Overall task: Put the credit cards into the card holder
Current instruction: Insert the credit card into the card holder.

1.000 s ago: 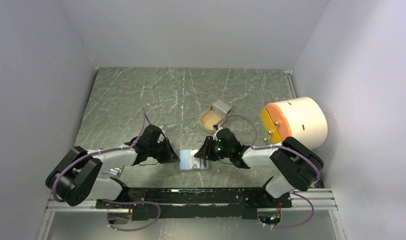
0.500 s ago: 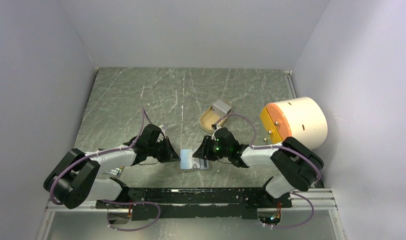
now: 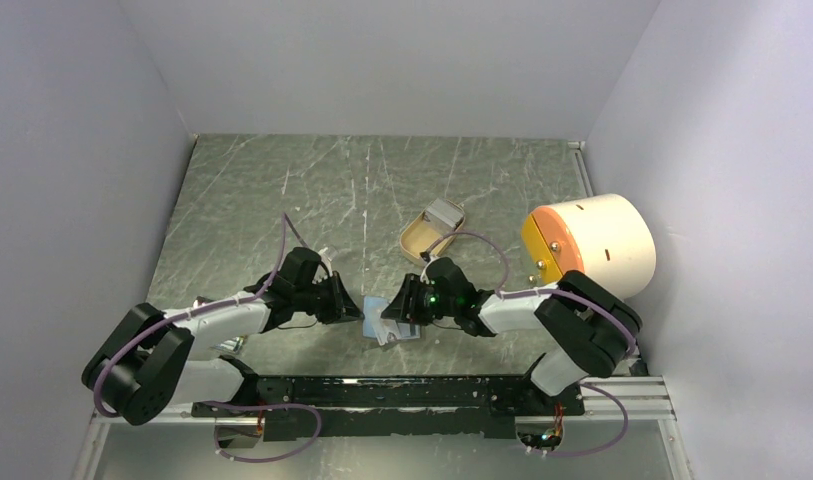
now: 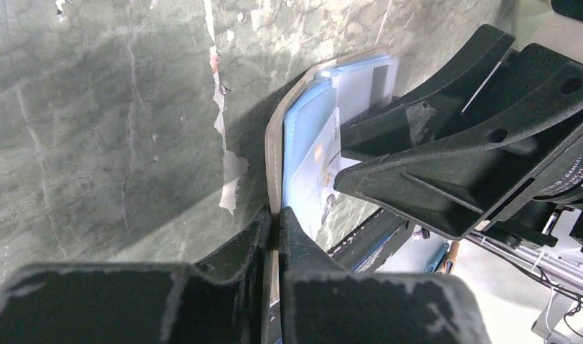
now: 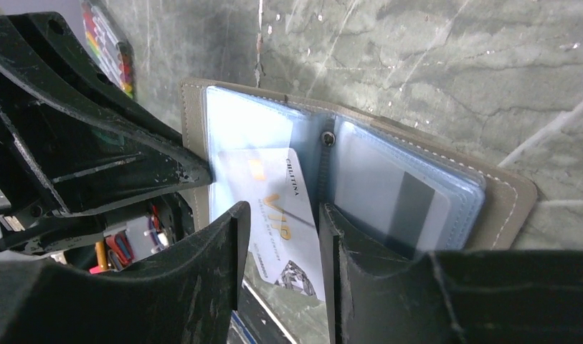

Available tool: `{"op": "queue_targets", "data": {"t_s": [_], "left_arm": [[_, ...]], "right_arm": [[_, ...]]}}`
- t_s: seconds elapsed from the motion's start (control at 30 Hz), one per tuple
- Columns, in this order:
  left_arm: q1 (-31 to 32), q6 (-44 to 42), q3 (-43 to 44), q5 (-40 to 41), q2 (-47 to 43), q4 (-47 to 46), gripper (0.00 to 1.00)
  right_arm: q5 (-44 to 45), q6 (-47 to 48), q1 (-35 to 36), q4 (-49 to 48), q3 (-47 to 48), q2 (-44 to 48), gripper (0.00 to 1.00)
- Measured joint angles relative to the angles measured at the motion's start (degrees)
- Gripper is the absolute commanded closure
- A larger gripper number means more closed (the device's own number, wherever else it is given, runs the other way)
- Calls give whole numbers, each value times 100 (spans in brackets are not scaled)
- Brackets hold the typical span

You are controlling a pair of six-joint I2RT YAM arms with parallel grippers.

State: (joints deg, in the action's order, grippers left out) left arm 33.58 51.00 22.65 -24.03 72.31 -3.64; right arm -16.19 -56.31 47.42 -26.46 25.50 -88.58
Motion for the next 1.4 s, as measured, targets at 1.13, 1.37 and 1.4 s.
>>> {"op": "queue_targets", "data": {"t_s": [1.13,1.37,1.4], "left_arm": [[-2,-4,13,-114,166,-9,91],[-52,-42,11,-111,138,17,91],[-61,-44,11,-114,120,17,91]], "right_arm": [[4,7007,852,1792,79,2177,37],[734,8450,1360,2039,280,1574,37],[802,8579,1399,2063,280,1499,37]]}}
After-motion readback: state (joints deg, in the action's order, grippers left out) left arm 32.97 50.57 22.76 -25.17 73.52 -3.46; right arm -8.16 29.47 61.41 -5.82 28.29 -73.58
